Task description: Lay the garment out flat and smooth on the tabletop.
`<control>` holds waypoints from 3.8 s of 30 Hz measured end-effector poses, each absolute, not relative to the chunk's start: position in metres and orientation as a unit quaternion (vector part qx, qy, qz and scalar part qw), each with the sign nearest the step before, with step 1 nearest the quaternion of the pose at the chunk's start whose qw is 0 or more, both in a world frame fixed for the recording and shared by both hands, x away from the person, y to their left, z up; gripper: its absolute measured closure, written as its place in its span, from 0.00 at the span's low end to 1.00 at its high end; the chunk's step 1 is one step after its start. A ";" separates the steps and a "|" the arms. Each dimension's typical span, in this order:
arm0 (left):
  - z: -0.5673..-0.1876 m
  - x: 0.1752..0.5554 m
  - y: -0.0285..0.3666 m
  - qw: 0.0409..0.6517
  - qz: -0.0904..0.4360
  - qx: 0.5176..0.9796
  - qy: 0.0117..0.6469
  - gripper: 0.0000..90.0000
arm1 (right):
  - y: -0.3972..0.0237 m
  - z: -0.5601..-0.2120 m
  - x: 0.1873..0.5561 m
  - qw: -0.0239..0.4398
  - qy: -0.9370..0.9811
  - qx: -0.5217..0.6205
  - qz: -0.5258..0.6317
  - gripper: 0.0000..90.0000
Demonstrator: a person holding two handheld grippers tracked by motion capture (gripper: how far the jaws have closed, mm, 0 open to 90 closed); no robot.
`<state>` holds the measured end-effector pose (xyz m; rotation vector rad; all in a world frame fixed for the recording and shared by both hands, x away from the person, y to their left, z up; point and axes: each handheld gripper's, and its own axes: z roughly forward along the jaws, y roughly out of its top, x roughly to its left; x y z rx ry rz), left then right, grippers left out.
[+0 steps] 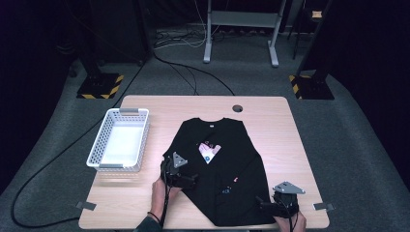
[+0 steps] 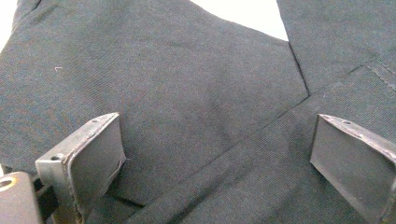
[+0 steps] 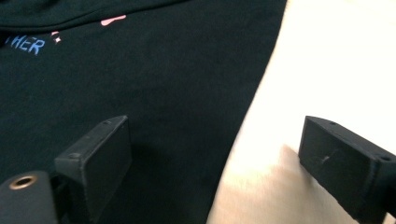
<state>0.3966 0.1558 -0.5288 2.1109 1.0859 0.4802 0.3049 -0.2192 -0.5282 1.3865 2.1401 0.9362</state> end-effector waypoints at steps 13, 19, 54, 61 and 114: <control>-0.529 0.402 0.165 0.351 0.187 0.811 0.430 0.03 | -0.214 -0.529 0.341 0.194 0.791 0.468 0.342 0.01; -0.529 0.401 0.166 0.352 0.190 0.807 0.434 0.03 | -0.212 -0.529 0.357 0.192 0.793 0.466 0.342 0.00; -0.514 0.391 0.095 0.382 0.140 0.844 0.349 0.06 | -0.209 -0.529 0.360 0.193 0.795 0.464 0.339 0.00; -0.516 0.394 0.084 0.360 0.142 0.852 0.352 0.45 | -0.210 -0.529 0.360 0.193 0.795 0.464 0.339 0.00; -0.506 0.332 0.160 0.417 0.185 0.816 0.356 0.91 | -0.210 -0.529 0.359 0.198 0.790 0.470 0.341 0.02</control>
